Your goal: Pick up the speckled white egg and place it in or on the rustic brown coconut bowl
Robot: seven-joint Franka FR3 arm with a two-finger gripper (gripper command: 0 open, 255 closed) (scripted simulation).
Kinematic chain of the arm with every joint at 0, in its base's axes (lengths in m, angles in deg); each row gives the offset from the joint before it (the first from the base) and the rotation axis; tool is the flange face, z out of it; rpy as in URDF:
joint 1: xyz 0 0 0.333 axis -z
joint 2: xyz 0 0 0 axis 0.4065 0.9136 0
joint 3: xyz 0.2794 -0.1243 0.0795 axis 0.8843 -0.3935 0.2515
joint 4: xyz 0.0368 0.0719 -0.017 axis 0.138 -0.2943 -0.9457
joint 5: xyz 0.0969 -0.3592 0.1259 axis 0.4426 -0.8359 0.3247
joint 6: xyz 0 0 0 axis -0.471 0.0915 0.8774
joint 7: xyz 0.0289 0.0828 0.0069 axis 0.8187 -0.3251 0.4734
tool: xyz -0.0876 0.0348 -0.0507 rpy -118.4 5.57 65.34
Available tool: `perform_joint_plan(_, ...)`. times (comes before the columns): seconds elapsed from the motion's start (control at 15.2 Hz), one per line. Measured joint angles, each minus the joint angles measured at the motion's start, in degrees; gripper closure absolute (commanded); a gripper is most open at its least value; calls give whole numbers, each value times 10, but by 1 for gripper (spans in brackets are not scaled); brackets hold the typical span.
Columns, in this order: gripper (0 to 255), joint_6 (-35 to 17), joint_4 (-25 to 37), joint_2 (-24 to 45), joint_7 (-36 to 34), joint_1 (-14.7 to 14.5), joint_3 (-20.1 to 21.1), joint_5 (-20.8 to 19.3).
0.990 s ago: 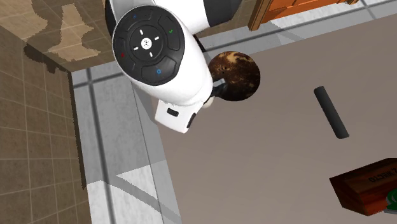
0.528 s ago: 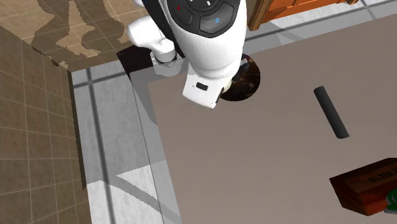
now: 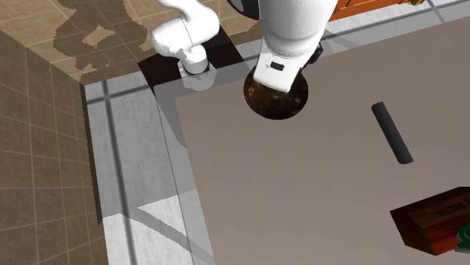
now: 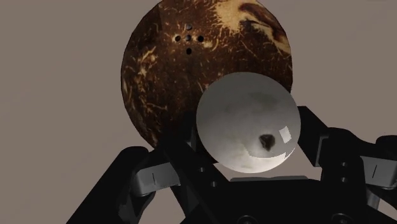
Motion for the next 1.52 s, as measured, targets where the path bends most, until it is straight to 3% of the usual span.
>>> perform_joint_plan(0.79, 255, -85, -111, -24, 20, -1, 7, 5)
perform_joint_plan(1.25, 255, -94, -120, -24, 21, -2, 9, 6)
perform_joint_plan(1.32, 0, -94, -120, -24, 21, -2, 9, 6)
perform_joint_plan(1.52, 0, -94, -120, -24, 21, -2, 9, 6)
